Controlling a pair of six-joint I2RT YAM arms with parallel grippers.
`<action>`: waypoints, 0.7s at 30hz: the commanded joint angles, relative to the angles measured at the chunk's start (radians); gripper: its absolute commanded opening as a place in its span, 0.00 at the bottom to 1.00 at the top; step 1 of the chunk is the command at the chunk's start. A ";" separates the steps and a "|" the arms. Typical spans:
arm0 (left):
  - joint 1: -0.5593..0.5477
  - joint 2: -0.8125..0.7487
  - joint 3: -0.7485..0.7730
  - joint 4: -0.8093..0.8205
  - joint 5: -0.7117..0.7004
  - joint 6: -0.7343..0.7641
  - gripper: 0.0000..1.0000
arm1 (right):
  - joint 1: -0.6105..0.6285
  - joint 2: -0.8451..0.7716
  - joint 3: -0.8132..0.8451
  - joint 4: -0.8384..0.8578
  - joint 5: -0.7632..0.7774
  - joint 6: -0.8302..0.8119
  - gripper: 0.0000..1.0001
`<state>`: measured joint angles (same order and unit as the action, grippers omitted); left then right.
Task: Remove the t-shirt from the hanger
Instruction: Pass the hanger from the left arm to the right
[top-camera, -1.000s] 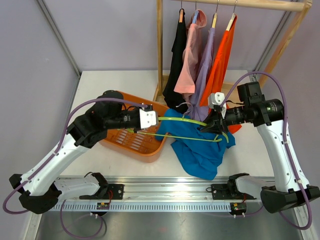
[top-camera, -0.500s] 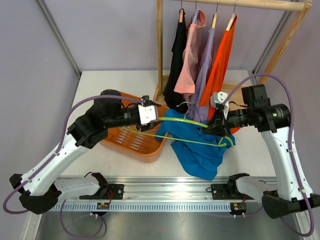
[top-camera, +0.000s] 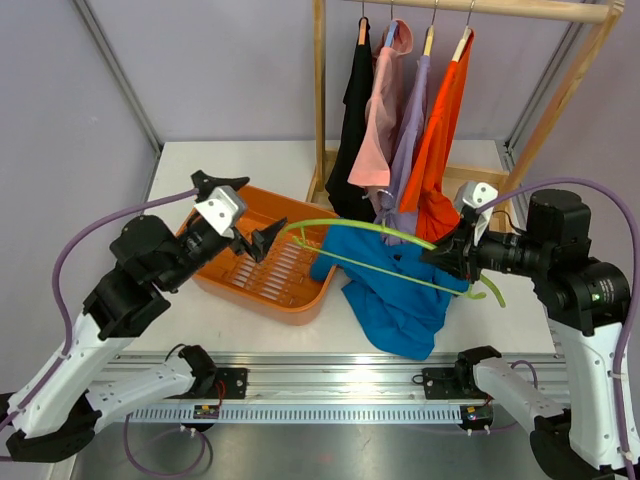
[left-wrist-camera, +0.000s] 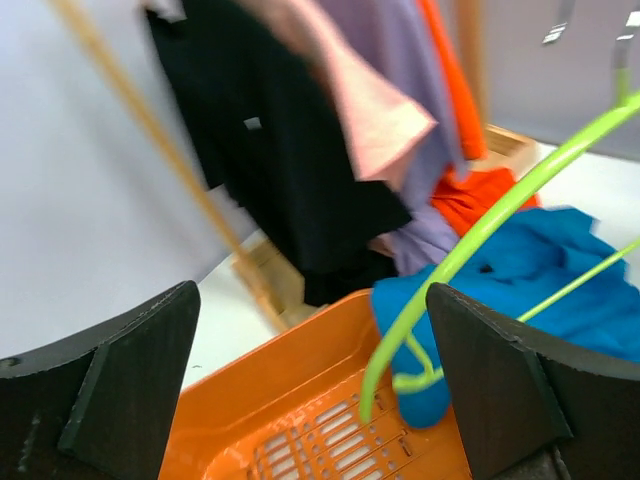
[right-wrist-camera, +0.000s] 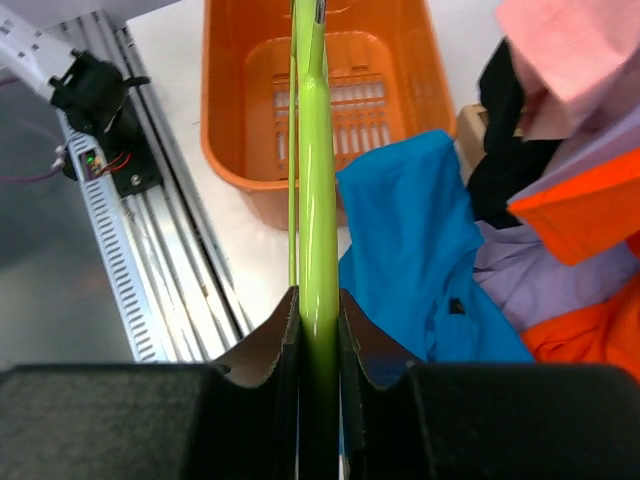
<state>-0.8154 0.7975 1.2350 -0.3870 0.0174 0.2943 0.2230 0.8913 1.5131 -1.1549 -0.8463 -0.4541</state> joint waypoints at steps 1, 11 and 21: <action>0.001 -0.027 0.020 0.050 -0.250 -0.078 0.99 | 0.007 -0.006 0.056 0.162 0.085 0.121 0.00; 0.001 -0.069 0.003 -0.041 -0.375 -0.211 0.99 | 0.006 0.003 0.182 0.261 0.231 0.253 0.00; 0.001 -0.100 -0.052 -0.066 -0.344 -0.325 0.99 | -0.053 0.026 0.317 0.296 0.487 0.313 0.00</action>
<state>-0.8158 0.7040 1.1950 -0.4740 -0.3191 0.0265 0.1871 0.9028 1.7905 -0.9413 -0.4942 -0.1772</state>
